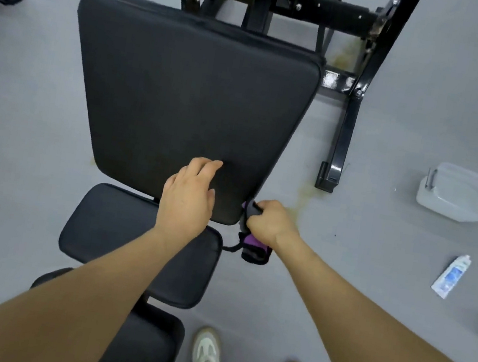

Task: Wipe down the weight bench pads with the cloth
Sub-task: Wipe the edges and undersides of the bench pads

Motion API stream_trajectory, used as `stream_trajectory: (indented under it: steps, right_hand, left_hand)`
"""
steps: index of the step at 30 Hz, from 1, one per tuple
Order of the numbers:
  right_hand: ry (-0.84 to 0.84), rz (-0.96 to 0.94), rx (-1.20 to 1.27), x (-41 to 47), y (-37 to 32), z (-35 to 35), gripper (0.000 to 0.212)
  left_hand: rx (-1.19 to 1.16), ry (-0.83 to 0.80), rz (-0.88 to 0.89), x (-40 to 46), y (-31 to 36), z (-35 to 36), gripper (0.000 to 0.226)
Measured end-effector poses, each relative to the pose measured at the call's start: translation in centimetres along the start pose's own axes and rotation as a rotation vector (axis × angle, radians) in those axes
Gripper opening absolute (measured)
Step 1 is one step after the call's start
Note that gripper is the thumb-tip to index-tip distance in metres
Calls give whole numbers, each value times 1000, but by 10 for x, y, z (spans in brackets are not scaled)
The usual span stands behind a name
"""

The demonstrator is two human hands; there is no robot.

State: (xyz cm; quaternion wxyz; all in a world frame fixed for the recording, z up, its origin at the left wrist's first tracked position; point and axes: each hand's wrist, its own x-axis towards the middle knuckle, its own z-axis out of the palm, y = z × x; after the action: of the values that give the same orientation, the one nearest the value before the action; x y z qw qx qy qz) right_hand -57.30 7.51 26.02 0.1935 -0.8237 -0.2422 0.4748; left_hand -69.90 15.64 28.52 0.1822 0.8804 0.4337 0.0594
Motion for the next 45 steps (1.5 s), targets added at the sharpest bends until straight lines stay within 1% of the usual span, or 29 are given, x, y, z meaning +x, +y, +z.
stream_trajectory:
  steps: [2, 5, 8, 11, 13, 16, 18, 20, 22, 24, 26, 30, 36, 38, 40, 42, 45]
  right_hand:
    - [17, -59, 10, -11, -33, -23, 13]
    - [43, -220, -3, -23, -96, -44, 8]
    - [87, -377, -105, -26, -163, -55, 24]
    - [191, -523, -232, -23, -215, -63, 33]
    - [299, -627, -326, -17, -240, -70, 38]
    - [467, -790, -474, 8, -271, -83, 39]
    - [502, -853, -564, 32, -287, -90, 42]
    - [413, -859, -682, 57, -298, -94, 48]
    - [239, -823, -815, 80, -299, -98, 53]
    - [66, -775, -729, 92, -286, -98, 54]
    - [-23, -786, -577, 103, -281, -100, 50]
    - [-70, -816, -511, 119, -306, -86, 44]
    - [-149, -892, -508, 151, -392, -21, 41]
    - [-172, -884, -538, 156, -407, -14, 39]
    - [-198, -850, -515, 152, -397, -27, 37]
    - [-216, -804, -491, 140, -369, -56, 36]
    - [-192, -783, -578, 128, -334, -88, 39]
  left_hand:
    - [-32, 22, -15, 11, -4, -23, 48]
    - [-58, 66, -43, 26, -17, -59, 45]
    - [-34, 115, -75, 41, -38, -97, 45]
    - [0, 152, -130, 59, -63, -128, 44]
    - [12, 169, -172, 71, -77, -143, 44]
    - [15, 194, -240, 93, -90, -158, 43]
    - [2, 209, -282, 108, -96, -163, 44]
    - [-17, 222, -325, 125, -102, -165, 44]
    - [-42, 214, -368, 143, -104, -162, 46]
    - [-70, 198, -396, 156, -102, -157, 48]
    - [-107, 184, -422, 172, -100, -153, 50]
    - [-174, 176, -454, 193, -109, -146, 49]
    - [-227, 200, -432, 195, -116, -141, 50]
    - [-232, 215, -434, 196, -115, -140, 51]
    - [-221, 203, -447, 196, -112, -140, 52]
    - [-216, 194, -455, 196, -112, -141, 53]
    - [-220, 186, -470, 198, -113, -143, 53]
